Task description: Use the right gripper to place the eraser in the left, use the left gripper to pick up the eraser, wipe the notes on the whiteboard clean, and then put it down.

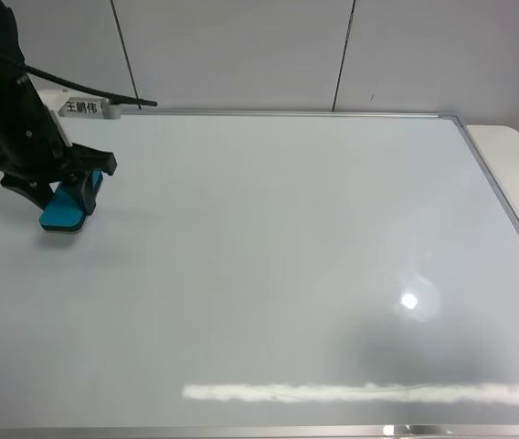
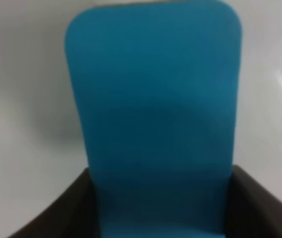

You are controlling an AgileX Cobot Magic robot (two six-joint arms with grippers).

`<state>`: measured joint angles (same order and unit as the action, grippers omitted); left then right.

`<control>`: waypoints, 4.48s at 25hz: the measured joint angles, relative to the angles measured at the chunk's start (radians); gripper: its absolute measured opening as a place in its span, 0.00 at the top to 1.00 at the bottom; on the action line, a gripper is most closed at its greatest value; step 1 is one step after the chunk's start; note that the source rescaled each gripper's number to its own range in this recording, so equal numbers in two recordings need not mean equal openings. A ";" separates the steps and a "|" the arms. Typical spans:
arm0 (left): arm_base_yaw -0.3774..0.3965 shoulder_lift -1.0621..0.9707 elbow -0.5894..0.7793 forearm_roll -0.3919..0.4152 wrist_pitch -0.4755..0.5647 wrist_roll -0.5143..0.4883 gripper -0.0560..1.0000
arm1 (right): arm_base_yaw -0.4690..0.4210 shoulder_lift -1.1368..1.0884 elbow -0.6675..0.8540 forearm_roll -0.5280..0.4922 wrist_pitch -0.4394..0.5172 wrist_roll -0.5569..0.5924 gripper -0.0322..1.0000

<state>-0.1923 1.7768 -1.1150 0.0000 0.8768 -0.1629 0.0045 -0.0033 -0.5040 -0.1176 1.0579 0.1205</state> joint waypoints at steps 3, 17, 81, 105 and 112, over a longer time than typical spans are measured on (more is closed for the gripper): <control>0.007 0.000 0.078 0.000 -0.088 -0.014 0.92 | 0.000 0.000 0.000 0.000 0.000 0.000 0.00; 0.003 0.000 0.144 -0.073 -0.163 0.009 0.53 | 0.000 0.000 0.000 0.000 0.000 0.000 0.00; -0.012 -1.785 0.607 0.050 0.194 0.037 0.00 | 0.000 0.000 0.000 0.000 0.000 0.000 0.00; 0.136 -1.785 0.608 0.089 0.185 0.048 0.00 | 0.000 0.000 0.000 0.000 0.000 0.000 0.00; 0.166 -1.785 0.608 0.089 0.185 0.048 0.00 | 0.000 0.000 0.000 0.000 0.000 0.000 0.00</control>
<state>-0.0259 -0.0077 -0.5074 0.0890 1.0622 -0.1151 0.0045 -0.0033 -0.5040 -0.1176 1.0579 0.1205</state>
